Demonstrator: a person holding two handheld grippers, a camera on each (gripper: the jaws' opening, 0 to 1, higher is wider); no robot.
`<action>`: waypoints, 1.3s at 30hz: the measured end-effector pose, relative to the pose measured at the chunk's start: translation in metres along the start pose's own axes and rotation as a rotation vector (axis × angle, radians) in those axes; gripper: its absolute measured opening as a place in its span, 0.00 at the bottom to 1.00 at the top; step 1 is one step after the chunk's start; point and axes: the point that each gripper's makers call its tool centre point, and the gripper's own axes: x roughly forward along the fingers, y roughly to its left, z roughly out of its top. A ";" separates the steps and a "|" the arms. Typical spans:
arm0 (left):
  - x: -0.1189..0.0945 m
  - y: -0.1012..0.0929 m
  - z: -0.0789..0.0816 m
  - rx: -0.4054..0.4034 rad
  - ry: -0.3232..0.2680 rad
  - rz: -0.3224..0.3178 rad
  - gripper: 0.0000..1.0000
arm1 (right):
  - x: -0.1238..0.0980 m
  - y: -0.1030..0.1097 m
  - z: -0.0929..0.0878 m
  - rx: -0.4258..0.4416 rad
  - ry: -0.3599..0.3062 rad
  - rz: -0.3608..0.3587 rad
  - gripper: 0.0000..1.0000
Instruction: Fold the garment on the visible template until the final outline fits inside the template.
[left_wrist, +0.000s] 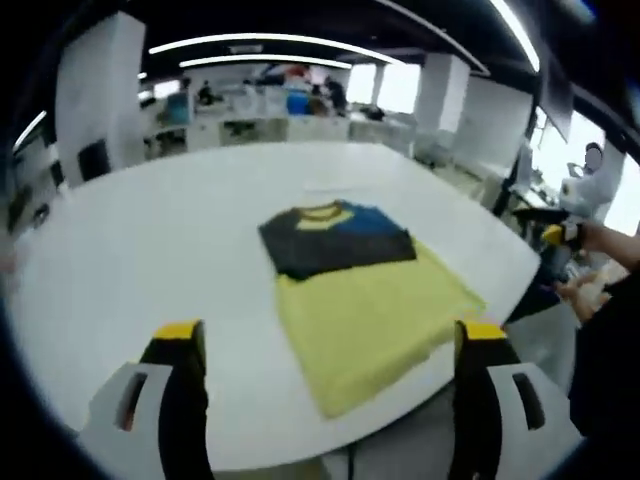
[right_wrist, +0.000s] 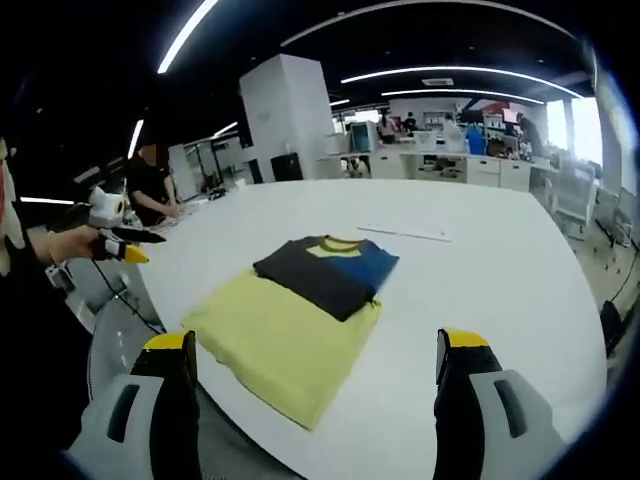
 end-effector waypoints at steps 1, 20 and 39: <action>-0.004 0.001 -0.003 -0.007 0.003 0.000 0.99 | -0.001 0.001 0.000 0.001 -0.002 -0.003 1.00; -0.012 0.002 -0.012 -0.008 0.012 -0.004 0.99 | 0.001 0.018 -0.005 0.004 -0.002 0.007 1.00; 0.003 -0.007 -0.027 -0.007 0.063 -0.056 0.95 | 0.005 0.022 -0.018 0.014 0.031 0.015 1.00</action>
